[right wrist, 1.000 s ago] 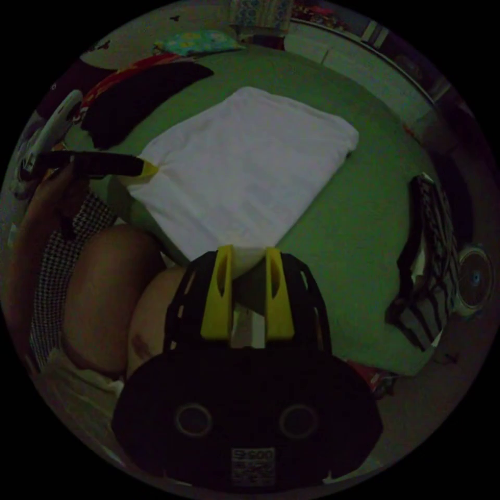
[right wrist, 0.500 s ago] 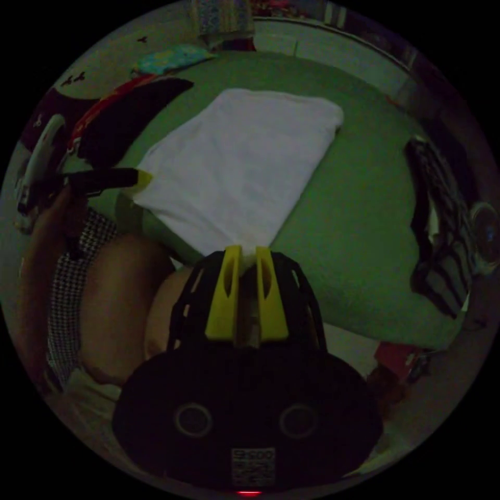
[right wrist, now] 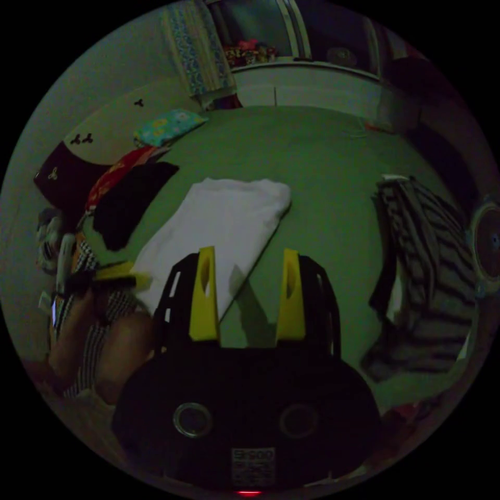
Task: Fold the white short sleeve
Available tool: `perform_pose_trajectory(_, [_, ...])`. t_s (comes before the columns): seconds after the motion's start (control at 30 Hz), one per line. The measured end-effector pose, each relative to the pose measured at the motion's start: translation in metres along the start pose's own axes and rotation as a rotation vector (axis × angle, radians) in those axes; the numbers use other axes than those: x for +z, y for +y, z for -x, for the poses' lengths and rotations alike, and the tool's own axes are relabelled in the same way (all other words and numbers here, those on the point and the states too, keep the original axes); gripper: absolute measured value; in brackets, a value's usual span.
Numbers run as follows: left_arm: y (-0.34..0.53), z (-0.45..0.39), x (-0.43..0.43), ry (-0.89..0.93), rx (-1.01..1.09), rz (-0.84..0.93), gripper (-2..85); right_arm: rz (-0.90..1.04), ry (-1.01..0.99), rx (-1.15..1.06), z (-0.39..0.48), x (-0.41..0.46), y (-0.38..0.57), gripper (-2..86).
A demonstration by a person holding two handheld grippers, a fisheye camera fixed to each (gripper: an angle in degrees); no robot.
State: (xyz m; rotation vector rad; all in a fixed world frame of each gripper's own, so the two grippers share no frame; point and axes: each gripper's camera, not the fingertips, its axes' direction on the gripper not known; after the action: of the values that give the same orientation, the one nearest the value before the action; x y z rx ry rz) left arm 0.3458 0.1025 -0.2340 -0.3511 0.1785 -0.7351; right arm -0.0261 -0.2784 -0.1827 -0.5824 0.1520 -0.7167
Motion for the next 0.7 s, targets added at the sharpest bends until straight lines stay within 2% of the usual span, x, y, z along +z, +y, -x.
perform_pose_trajectory(0.1, [-0.002, 0.000, -0.003, -0.023, 0.001, 0.039, 20.0, 0.019, 0.036, 0.029, -0.003, 0.037, -0.029, 15.8])
perform_pose_trajectory(0.23, [-0.004, -0.008, -0.018, -0.164, 0.049, 0.088, 18.9, 0.096, 0.020, 0.079, -0.001, 0.082, -0.050, 15.8])
perform_pose_trajectory(0.37, [-0.009, -0.011, -0.037, -0.203, 0.094, 0.112, 14.8, 0.106, 0.222, -0.013, 0.038, 0.108, -0.052, 14.2])
perform_pose_trajectory(0.43, [-0.010, -0.011, -0.046, -0.180, 0.114, 0.115, 11.7, 0.105, 0.181, -0.119, 0.057, 0.112, -0.051, 5.9])
perform_pose_trajectory(0.5, [-0.012, -0.008, -0.055, -0.142, 0.126, 0.121, 9.1, 0.131, 0.256, -0.172, 0.075, 0.117, -0.051, 1.5])
perform_pose_trajectory(0.7, [-0.009, 0.022, -0.106, 0.049, 0.069, 0.073, 6.6, 0.063, 0.148, -0.140, 0.095, 0.078, -0.061, 0.3])
